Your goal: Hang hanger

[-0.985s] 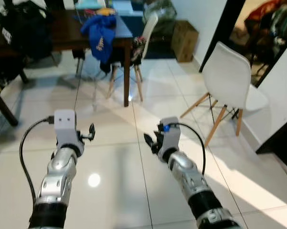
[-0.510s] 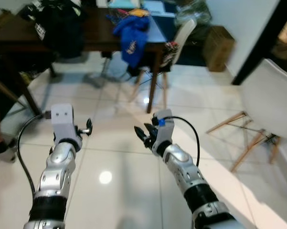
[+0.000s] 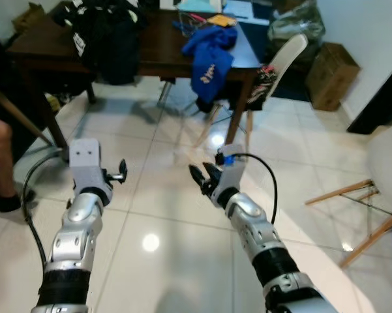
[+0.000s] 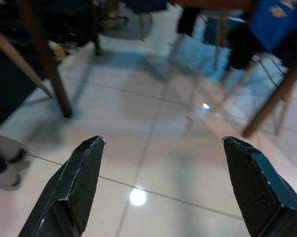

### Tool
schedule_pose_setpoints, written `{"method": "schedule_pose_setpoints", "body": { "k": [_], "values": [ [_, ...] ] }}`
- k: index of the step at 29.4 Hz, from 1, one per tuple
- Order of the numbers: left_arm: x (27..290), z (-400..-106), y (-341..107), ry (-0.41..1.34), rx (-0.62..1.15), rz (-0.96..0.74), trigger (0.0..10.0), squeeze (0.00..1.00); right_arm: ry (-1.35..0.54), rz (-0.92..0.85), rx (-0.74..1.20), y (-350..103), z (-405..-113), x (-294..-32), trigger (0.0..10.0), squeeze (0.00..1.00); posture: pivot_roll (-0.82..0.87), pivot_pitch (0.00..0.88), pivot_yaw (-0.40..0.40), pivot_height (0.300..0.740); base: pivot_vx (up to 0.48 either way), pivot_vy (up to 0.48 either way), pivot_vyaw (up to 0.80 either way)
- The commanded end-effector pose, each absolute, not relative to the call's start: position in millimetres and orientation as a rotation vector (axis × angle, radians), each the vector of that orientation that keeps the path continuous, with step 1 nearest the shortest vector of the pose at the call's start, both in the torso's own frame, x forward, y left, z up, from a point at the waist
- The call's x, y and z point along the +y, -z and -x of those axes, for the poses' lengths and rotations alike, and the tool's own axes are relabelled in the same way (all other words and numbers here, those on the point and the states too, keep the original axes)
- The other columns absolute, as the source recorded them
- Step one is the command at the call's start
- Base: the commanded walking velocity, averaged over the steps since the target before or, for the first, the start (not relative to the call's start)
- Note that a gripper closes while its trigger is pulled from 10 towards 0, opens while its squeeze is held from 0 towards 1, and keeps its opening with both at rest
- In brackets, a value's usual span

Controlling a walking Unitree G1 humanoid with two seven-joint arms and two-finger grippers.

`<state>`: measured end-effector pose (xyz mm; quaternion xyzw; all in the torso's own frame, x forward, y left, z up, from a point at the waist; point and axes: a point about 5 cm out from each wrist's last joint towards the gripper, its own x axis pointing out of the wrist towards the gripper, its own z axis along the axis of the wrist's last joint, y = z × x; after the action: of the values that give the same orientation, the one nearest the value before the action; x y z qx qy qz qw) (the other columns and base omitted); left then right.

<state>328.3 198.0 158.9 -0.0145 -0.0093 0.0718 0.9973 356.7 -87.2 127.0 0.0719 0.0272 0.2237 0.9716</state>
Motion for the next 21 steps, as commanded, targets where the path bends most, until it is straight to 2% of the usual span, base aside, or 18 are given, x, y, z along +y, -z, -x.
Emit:
{"method": "schedule_pose_setpoints", "body": {
  "k": [1, 21],
  "values": [
    [200.7, -329.1, -165.6, -0.148, -0.032, 0.019, 10.0, 0.00, -0.418, -0.182, 0.032, -129.6, -357.7, -93.2, 10.0, 0.00, 0.05, 0.146, -0.062, 0.740, 0.401, 0.000, 0.00],
    [195.3, -334.2, -190.3, -0.107, -0.092, 0.021, 10.0, 0.00, -0.442, -0.205, -0.031, -145.6, -357.0, -82.3, 10.0, 0.00, 0.05, 0.149, -0.062, 0.740, 0.402, 0.000, 0.00]
  ]
}}
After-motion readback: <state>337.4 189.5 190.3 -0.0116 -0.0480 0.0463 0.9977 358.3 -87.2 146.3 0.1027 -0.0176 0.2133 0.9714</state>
